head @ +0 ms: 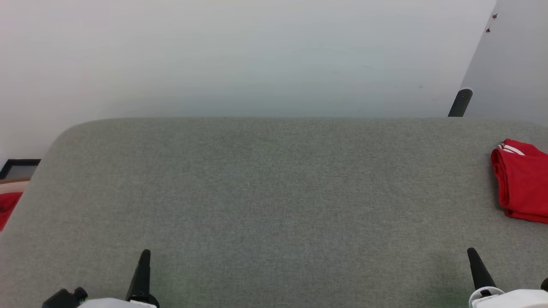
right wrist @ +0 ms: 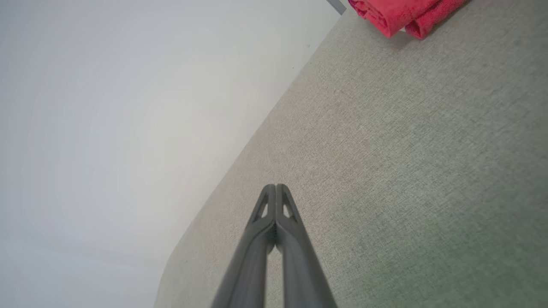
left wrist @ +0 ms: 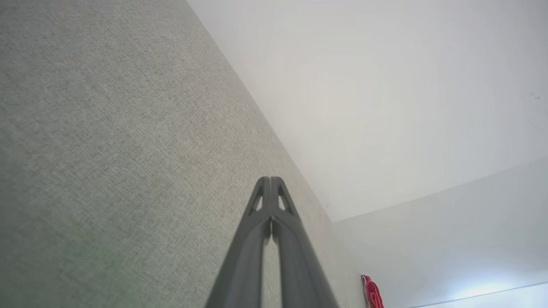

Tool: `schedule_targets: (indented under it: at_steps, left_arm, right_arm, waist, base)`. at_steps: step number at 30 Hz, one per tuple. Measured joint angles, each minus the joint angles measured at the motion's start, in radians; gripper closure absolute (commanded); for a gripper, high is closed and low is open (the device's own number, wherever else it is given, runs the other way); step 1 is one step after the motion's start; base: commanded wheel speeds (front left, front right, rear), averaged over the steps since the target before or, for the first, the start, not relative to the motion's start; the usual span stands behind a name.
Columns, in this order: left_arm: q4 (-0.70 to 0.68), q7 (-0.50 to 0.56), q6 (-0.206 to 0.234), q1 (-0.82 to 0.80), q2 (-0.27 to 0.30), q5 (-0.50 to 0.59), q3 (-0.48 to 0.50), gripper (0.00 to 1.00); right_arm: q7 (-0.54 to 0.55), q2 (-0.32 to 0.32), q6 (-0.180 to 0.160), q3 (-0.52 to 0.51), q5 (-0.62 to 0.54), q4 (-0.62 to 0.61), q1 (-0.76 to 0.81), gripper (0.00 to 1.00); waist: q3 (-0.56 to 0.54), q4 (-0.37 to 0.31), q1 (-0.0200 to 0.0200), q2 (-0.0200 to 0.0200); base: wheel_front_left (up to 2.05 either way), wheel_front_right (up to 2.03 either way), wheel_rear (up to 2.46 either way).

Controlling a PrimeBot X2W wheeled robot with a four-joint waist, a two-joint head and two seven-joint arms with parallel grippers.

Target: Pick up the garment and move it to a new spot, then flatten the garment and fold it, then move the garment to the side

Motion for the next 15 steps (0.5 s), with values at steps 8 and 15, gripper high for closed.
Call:
schedule_targets:
  at_steps: [8,15]
  left_arm:
    - [0.0,0.025,0.0,-0.019,-0.007,-0.071,0.005,1.0]
    - [0.0,0.043,0.0,-0.035,-0.014,-0.13,0.01,1.0]
  right_arm:
    - [0.014,0.004,0.0,0.0,0.091,-0.008,-0.01,1.0]
    - [0.026,0.008,0.0,0.0,0.161,-0.015,-0.027,1.0]
  waist:
    - [0.005,-0.005,0.0,0.0]
    - [0.01,-0.009,0.0,0.0]
  base:
    - [0.0,0.0,0.0]
    - [0.0,0.0,0.0]
